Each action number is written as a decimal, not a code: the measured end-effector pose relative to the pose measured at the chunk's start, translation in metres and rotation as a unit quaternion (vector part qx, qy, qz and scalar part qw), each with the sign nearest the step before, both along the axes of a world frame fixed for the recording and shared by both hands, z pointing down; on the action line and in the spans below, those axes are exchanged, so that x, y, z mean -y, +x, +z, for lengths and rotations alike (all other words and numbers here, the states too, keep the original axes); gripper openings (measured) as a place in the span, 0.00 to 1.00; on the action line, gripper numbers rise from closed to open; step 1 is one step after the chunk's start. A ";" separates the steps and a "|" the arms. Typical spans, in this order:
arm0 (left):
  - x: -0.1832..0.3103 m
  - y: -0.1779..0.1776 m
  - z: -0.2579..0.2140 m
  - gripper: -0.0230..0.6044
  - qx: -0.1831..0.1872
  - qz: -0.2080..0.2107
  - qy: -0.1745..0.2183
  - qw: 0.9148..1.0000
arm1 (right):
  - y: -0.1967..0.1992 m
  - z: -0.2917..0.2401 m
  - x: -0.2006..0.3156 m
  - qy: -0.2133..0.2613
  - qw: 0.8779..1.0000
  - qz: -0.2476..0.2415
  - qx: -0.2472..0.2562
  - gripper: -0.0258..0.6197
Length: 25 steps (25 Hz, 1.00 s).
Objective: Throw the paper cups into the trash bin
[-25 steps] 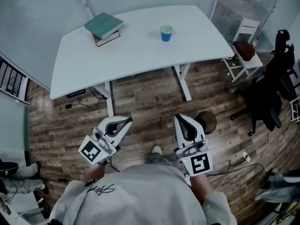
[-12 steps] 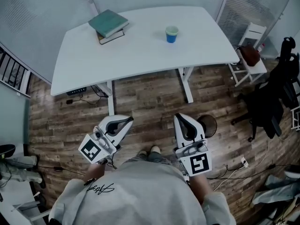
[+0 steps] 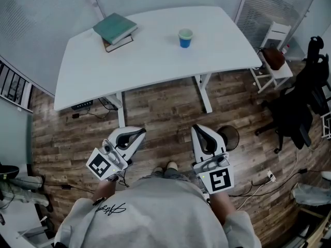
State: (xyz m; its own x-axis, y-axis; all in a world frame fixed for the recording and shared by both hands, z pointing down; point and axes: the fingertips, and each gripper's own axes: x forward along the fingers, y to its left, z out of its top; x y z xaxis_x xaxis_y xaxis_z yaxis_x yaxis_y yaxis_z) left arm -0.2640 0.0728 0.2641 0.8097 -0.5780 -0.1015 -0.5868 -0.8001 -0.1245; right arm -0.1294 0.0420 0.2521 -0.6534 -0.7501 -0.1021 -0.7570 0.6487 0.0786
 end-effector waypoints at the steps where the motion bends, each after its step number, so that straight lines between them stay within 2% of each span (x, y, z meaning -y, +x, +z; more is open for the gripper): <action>1: 0.001 -0.001 0.000 0.04 0.000 0.000 0.003 1.000 | 0.001 0.000 0.001 0.000 1.000 0.001 -0.001 0.06; 6: 0.012 0.004 -0.002 0.04 -0.003 -0.005 0.008 1.000 | 0.010 0.004 0.013 -0.009 1.000 0.004 0.001 0.06; 10: 0.015 0.008 0.001 0.04 0.002 -0.012 0.007 1.000 | 0.011 -0.004 0.023 0.018 1.000 -0.004 -0.003 0.06; 14: 0.014 0.012 0.004 0.04 0.003 -0.009 -0.002 1.000 | 0.010 0.003 0.026 -0.002 1.000 -0.008 0.002 0.06; 17: 0.019 0.010 0.003 0.04 0.012 -0.014 0.003 1.000 | 0.013 0.001 0.032 0.007 1.000 -0.005 0.000 0.06; 21: 0.036 0.001 -0.001 0.04 0.006 -0.025 0.007 1.000 | 0.012 0.004 0.042 -0.004 1.000 -0.002 0.000 0.06; 25: 0.053 -0.004 0.002 0.04 0.030 -0.022 0.007 0.999 | 0.012 -0.008 0.060 0.018 1.000 0.010 -0.004 0.06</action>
